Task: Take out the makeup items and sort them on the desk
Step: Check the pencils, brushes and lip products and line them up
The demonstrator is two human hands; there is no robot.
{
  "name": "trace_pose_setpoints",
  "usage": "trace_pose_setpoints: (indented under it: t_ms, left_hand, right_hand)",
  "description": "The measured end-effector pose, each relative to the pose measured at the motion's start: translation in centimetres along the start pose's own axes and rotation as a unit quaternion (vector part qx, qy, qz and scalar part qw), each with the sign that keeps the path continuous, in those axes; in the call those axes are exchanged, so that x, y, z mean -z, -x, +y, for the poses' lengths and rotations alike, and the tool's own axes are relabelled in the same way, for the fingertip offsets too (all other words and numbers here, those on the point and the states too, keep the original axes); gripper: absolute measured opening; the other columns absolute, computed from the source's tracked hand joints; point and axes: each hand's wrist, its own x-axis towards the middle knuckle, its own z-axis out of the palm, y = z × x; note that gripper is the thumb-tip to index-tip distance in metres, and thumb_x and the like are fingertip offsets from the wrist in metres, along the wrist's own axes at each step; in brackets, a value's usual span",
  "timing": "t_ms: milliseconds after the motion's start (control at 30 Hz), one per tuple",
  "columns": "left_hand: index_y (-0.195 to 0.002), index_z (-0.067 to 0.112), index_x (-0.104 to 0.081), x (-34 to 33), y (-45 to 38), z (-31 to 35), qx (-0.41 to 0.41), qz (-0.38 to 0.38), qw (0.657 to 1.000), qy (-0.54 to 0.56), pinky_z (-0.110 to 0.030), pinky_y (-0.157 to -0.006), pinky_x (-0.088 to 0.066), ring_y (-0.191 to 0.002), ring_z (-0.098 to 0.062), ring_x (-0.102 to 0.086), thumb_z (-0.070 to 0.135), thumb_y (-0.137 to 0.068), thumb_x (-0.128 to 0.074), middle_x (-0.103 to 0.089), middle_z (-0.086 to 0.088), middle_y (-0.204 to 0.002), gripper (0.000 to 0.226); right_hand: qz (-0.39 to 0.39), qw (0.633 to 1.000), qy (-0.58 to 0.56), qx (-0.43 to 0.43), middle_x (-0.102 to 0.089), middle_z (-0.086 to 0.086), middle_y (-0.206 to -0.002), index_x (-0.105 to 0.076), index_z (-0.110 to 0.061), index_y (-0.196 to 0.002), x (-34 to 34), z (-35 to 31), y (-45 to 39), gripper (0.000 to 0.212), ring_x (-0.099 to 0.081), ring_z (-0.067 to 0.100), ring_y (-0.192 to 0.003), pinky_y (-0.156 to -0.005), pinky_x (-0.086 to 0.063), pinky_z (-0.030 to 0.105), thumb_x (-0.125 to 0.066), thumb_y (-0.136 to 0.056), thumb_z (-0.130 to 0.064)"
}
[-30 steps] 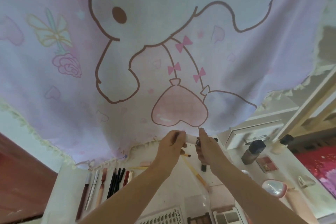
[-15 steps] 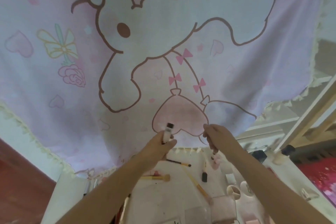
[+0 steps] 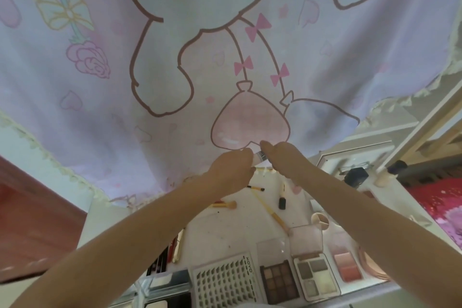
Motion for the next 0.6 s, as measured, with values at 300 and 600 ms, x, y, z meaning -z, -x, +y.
trace_pose_setpoints:
  t_ms: [300, 600]
  left_hand:
    - [-0.072, 0.019, -0.035, 1.4, 0.3, -0.6, -0.018, -0.164, 0.888, 0.428, -0.014, -0.04, -0.023, -0.042, -0.006, -0.025, 0.011, -0.094, -0.047, -0.03, 0.002, -0.058, 0.026]
    - [-0.096, 0.016, -0.032, 1.6, 0.4, -2.0, -0.063, -0.057, 0.969, 0.232, -0.021, -0.053, -0.029, -0.056, -0.009, -0.033, 0.026, -0.097, -0.038, -0.037, 0.004, -0.068, 0.012]
  right_hand:
    - [-0.014, 0.978, 0.017, 0.207, -0.033, -0.002, -0.055, -0.036, -0.018, -0.062, 2.1, 1.0, 1.1, 0.035, -0.034, 0.006, -0.042, -0.045, -0.03, 0.013, -0.034, -0.097, -0.015]
    - [-0.14, 0.971, -0.052, 0.187, -0.061, -0.01, -0.052, -0.055, -0.021, -0.078, 3.6, 0.4, -0.1, 0.025, -0.054, 0.002, -0.044, -0.047, -0.042, 0.014, -0.038, -0.096, -0.021]
